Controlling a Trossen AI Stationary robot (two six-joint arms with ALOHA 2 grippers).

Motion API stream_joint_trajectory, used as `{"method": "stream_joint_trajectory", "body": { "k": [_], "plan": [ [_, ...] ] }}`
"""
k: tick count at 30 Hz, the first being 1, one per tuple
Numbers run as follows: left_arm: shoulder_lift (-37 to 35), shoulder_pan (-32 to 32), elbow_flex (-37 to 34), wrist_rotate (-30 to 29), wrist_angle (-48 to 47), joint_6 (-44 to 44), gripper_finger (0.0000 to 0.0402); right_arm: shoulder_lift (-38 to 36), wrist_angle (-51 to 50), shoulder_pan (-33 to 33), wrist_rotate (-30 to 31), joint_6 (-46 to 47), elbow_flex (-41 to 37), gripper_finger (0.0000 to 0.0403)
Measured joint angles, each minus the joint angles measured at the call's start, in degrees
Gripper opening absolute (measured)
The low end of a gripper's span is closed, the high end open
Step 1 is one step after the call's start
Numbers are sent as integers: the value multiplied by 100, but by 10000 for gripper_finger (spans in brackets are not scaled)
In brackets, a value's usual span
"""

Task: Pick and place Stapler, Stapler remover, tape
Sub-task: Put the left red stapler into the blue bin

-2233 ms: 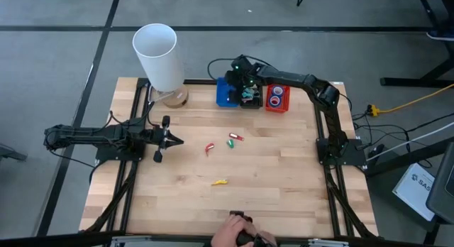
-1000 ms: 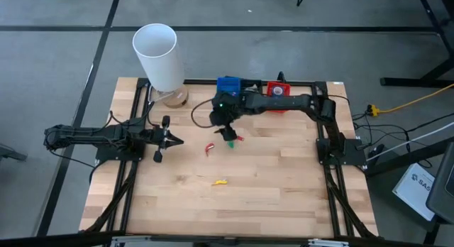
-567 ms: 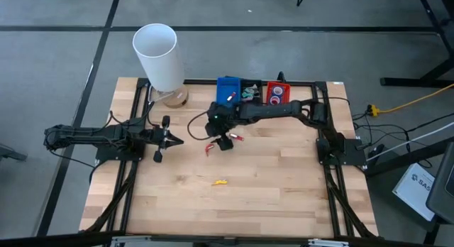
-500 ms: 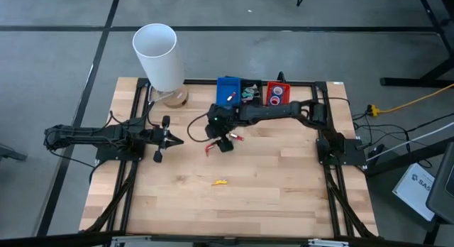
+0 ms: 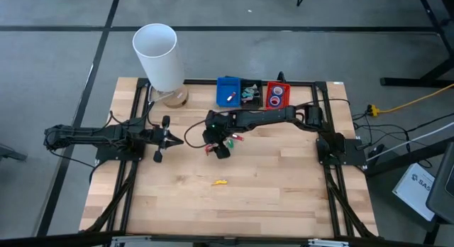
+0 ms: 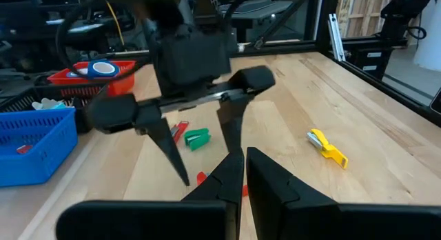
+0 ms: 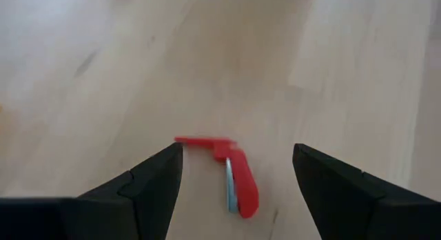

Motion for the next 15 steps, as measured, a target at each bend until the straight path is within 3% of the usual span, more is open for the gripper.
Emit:
{"method": "stream_joint_trajectory", "body": {
  "k": [10,15],
  "plan": [
    [0,0,1,-2,1,0,16,449,383,-2,432,-26,-2,270],
    [0,2,0,-4,4,0,16,484,499,25,413,-42,-2,221]
  ]
}}
